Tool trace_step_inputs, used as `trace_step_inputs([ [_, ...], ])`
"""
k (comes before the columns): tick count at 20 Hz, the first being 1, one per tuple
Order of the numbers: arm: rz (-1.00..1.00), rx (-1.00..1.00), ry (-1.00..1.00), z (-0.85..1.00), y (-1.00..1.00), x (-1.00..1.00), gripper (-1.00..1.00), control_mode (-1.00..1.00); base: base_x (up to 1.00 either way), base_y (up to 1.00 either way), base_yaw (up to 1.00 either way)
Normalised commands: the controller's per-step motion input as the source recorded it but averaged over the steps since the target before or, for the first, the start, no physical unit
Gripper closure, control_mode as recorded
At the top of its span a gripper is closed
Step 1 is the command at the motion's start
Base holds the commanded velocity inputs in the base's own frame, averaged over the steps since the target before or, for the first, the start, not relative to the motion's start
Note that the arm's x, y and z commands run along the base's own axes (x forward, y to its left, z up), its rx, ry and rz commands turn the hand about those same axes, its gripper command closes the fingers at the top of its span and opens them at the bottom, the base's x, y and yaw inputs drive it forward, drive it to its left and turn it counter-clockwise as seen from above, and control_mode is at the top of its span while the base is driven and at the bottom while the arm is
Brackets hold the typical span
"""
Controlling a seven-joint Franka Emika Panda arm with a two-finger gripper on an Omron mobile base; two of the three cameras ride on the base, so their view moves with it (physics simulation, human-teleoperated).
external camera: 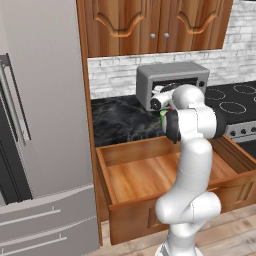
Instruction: Pick up the straw from the right drawer and put it inside the smoothie cup.
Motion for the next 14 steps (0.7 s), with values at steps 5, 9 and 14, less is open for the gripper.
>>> trace_step_inputs([
  [5, 0.0, -0.02, 0.0, -0.33, 0.0, 0.12, 1.0, -1.0, 0.0, 0.0, 0.0],
  [9, 0.0, 0.0, -0.01, -0.41, 0.0, 0.02, 1.0, -1.0, 0.0, 0.0, 0.0],
  [14, 0.0, 0.0, -0.11, -0.09, 0.0, 0.11, 1.0, -1.0, 0.0, 0.0, 0.0],
])
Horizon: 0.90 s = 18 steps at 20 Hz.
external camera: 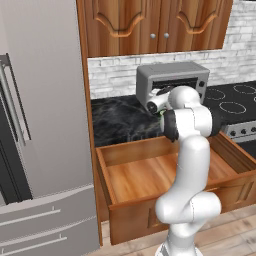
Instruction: Pick up the straw from the right drawer and put it inside the smoothie cup.
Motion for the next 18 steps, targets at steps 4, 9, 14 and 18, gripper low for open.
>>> trace_step_inputs([
  [4, 0.0, -0.01, -0.19, 0.0, 0.0, 0.0, 1.0, -1.0, 0.0, 0.0, 0.0],
  [9, 0.0, -0.02, -0.1, -0.02, 0.0, 0.17, 1.0, -1.0, 0.0, 0.0, 0.0],
  [14, -0.01, 0.0, -0.02, -0.32, -0.05, 0.11, 1.0, -1.0, 0.0, 0.0, 0.0],
  [18, -0.02, 0.0, 0.0, -0.37, -0.1, 0.06, 1.0, -1.0, 0.0, 0.0, 0.0],
])
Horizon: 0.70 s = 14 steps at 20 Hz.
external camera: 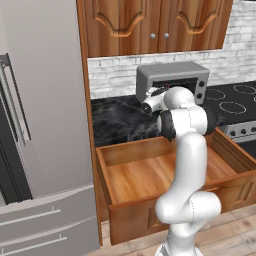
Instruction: Pick up the straw from the right drawer and put it inside the smoothie cup.
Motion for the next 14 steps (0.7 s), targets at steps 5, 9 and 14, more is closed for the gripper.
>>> trace_step_inputs([
  [5, -0.02, 0.0, 0.0, -0.23, -0.14, 0.2, 1.0, -1.0, 0.0, 0.0, 0.0],
  [9, -0.03, 0.0, 0.0, -0.15, -0.16, 0.29, 1.0, -1.0, 0.0, 0.0, 0.0],
  [14, -0.04, 0.0, 0.0, -0.34, -0.07, 0.17, 1.0, -1.0, 0.0, 0.0, 0.0],
])
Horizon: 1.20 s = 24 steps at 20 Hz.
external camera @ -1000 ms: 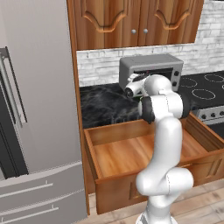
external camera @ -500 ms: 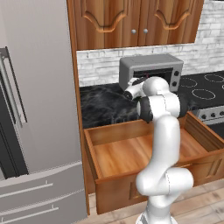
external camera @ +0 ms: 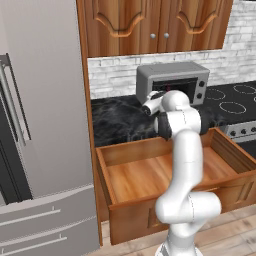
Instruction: Pick up the straw from the right drawer and put it inside the smoothie cup.
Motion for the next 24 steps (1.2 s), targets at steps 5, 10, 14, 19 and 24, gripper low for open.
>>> trace_step_inputs([
  [5, -0.05, 0.0, -0.03, -0.33, 0.0, 0.33, 1.0, -1.0, 0.0, 0.0, 0.0],
  [10, -0.04, 0.0, -0.03, -0.17, 0.0, 0.14, 1.0, -1.0, 0.0, 0.0, 0.0],
  [14, 0.0, 0.03, 0.03, -0.01, 0.0, -0.05, 1.0, -1.0, 0.0, 0.0, 0.0],
  [19, 0.0, 0.01, 0.0, 0.01, 0.0, -0.22, 1.0, -1.0, 0.0, 0.0, 0.0],
  [24, 0.0, 0.0, -0.01, 0.0, 0.0, -0.2, 1.0, -1.0, 0.0, 0.0, 0.0],
])
